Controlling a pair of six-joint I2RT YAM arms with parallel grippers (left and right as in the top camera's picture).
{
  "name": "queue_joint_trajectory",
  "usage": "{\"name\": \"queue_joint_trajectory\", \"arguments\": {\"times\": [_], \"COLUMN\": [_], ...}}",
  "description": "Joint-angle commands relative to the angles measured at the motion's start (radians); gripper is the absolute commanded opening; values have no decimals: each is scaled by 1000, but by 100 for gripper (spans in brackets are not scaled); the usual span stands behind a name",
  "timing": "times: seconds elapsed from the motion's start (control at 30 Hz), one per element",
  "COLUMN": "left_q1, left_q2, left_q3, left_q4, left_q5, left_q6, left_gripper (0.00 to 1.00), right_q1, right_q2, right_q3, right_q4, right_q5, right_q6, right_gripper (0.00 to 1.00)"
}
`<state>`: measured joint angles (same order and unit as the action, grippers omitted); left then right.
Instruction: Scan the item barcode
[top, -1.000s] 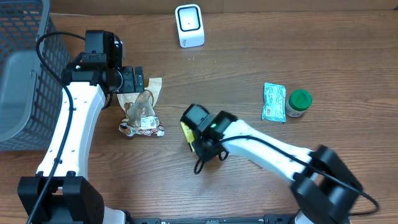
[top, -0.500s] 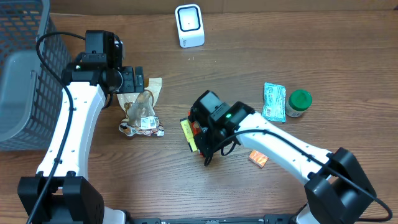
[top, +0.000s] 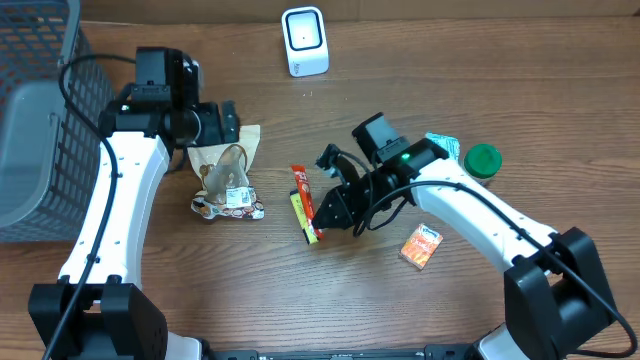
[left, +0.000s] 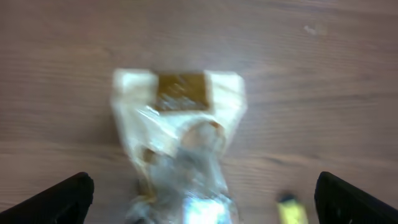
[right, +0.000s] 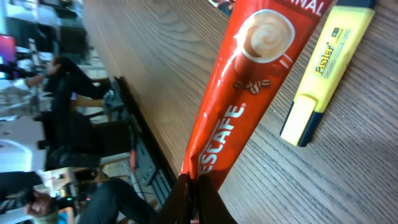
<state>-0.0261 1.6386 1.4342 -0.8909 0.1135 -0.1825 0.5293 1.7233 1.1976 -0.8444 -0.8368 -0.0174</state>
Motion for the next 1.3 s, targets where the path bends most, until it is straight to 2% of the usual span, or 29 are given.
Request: {"name": "queue_joint_trajectory", "arguments": {"times": [0.0,0.03,0.1,0.23,0.37,0.5,0.63,0.8,0.9,1.03,1.2,1.27], "left_q1": [-13,-20,-36,-85,-126,-156,-174,-195,-208,-223,-238,-245], "left_q2": [3,3,4,5,5,9,9,9,9,9,9,9], "left_q3": [14,14,14,14,14,14,13,8,8,8,8,8], "left_q4": [-21,-38,-71,-100,-99,-100,-110,-126,-128,-128,-130,-138], "left_q5": [337,406,469,479,478,470,399,400,399,399,341,338], "left_q6": [-80,-80,-80,-80,-83,-113,-159,-162,-162,-162,-162,-162], "left_gripper": [96,88,80,71,52,50,49,49,43,42,42,39], "right_q1": [-19,-24,-31,-40,-42,-42,-42,-42,-42,-42,-42,-42], "right_q2": [-18,-18,-18,-18,-18,-18,-18,-18,-18,-18,-18,-18], "right_q3": [14,14,14,14,14,14,14,14,14,14,14,14], "right_q4": [5,8,22,59,85,114,151,191,203,221,241,242], "right_q5": [-112,-140,-169,-182,-198,-207,-223,-224,-224,-247,-267,-266], "right_q6": [-50,-64,-66,-62,-63,-63,-62,-62,-62,-62,-59,-59], "right_gripper": [4,4,4,4,4,4,4,4,4,4,4,4]}}
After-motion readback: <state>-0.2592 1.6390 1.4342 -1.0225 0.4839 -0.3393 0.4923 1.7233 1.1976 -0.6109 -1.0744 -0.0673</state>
